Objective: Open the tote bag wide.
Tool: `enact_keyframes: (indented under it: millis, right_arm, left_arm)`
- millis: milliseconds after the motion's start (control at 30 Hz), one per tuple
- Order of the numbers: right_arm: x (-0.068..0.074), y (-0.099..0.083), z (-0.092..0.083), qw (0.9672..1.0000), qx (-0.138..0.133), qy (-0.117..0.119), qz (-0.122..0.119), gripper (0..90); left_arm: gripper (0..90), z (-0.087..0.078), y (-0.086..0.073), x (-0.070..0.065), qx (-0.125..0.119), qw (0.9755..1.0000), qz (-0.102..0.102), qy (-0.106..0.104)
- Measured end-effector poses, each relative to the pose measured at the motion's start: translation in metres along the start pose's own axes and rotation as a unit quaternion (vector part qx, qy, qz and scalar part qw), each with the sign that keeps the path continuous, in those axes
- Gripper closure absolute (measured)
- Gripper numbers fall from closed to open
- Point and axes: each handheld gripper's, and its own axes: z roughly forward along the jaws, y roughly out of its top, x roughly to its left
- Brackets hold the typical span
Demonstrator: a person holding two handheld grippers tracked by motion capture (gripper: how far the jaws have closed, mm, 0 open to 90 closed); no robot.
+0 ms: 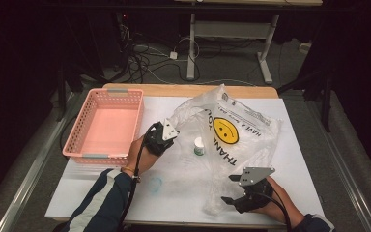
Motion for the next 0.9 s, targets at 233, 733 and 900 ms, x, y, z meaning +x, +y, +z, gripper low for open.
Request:
enact_keyframes:
  millis: [233, 733, 900]
  right_arm:
    - [-0.006, -0.006, 0.016, 0.9994, 0.034, 0.013, -0.003, 51.6]
    - [-0.019, 0.004, -0.005, 0.9972, -0.02, -0.071, 0.014, 90.0]
    - [-0.025, 0.008, -0.026, 0.9919, -0.069, -0.105, 0.019, 90.0]
  left_arm:
    - [87.3, 0.0, -0.001, 0.0, 0.0, 1.0, 0.002, -0.002]
    - [87.5, -0.014, 0.005, -0.01, -0.015, 0.9994, 0.03, 0.002]
    - [87.5, -0.025, 0.009, -0.008, -0.027, 0.999, 0.036, 0.01]
